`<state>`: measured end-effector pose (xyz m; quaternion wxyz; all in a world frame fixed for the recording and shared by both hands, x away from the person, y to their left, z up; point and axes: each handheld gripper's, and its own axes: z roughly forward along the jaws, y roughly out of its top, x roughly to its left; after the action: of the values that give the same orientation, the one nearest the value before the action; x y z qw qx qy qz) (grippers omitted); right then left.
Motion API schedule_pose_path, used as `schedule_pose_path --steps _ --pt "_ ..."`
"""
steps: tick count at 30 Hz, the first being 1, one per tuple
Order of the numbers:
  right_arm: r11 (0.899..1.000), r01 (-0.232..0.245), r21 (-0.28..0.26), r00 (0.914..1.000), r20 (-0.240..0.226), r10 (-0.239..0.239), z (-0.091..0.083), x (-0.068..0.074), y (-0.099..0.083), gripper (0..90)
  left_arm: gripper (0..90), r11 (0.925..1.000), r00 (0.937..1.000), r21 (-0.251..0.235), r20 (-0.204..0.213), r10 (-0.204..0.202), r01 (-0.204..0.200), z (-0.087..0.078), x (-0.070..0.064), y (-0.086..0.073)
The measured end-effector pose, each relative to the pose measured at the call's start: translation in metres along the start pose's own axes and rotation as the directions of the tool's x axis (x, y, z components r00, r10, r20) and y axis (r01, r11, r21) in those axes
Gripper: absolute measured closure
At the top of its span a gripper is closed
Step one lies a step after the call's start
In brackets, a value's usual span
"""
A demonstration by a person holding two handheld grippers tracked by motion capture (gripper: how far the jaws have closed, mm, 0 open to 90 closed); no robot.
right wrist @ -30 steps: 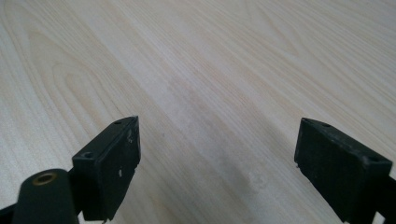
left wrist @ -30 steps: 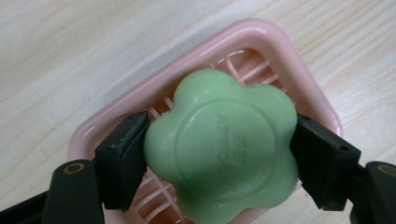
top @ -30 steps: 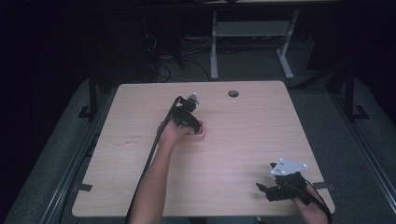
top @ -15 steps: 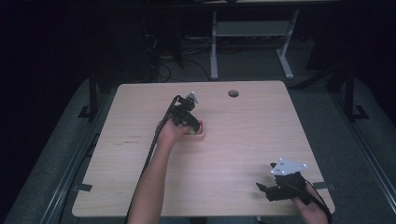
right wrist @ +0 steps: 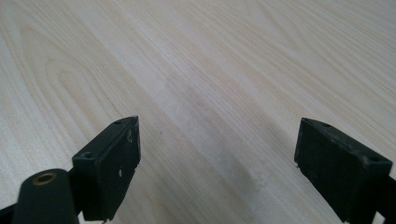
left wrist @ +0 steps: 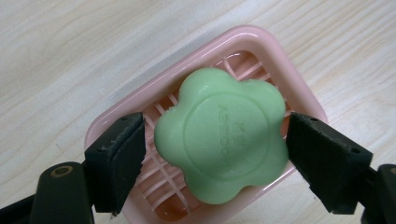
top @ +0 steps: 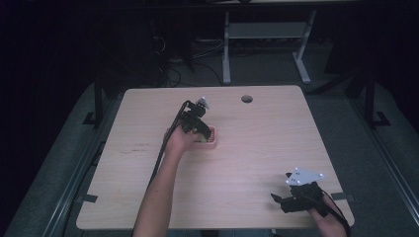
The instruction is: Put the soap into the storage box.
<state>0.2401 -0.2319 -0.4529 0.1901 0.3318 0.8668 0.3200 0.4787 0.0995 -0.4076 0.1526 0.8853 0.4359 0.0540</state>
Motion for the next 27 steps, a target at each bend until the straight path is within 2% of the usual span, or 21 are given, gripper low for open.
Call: schedule_pose_path --steps 3,5,9,19,22,27 --pt "1.000 0.000 0.001 1.0000 0.002 0.000 0.000 -0.001 -0.001 13.9 21.0 0.9999 1.0000 -0.012 0.003 -0.004 0.004 -0.003 -0.002 -0.002" --pt "1.000 -0.001 0.000 1.0000 0.002 0.001 0.000 -0.001 -0.001 13.9 21.0 0.9999 0.9999 -0.004 0.000 0.010 -0.010 -0.004 -0.001 -0.003" --pt "1.000 0.004 -0.003 1.0000 0.008 -0.004 0.000 -0.001 -0.001 13.8 20.6 0.9997 0.9999 -0.023 0.011 -0.002 0.003 -0.009 -0.001 -0.006" --pt "1.000 0.001 0.004 0.9999 0.012 -0.001 0.001 -0.001 -0.002 13.9 20.7 0.9986 0.9997 -0.050 0.013 0.021 -0.021 -0.019 -0.004 -0.015" --pt "1.000 -0.021 0.001 0.9998 0.008 0.021 0.002 0.000 -0.002 13.9 20.8 0.9976 0.9996 -0.065 0.015 0.025 -0.024 -0.025 -0.004 -0.019" --pt "1.000 -0.021 0.001 0.9997 0.008 0.021 0.002 0.000 -0.001 13.9 20.8 0.9972 0.9992 -0.064 0.007 0.039 -0.038 -0.030 -0.006 -0.023"
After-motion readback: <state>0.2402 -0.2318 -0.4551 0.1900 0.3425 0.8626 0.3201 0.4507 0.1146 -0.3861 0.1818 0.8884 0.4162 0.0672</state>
